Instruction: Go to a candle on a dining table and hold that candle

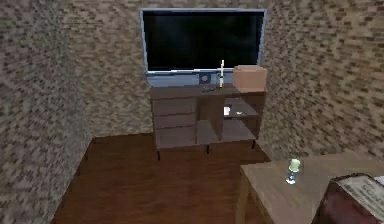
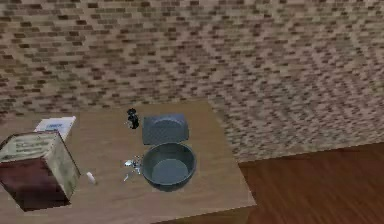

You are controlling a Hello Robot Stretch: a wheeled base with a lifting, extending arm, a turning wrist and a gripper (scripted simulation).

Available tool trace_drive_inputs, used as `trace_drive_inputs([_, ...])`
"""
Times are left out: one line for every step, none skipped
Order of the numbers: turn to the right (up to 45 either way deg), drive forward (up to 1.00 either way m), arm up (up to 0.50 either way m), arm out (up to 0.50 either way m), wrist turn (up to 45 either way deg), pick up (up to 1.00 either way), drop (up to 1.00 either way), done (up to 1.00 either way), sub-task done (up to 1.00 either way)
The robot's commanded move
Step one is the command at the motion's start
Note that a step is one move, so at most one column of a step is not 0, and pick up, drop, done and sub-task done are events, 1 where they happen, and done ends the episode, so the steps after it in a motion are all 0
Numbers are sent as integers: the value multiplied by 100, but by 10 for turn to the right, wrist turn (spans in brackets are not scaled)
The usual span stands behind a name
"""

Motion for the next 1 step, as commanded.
trace_drive_inputs([0,95,0,0,0,0,0,0,0])
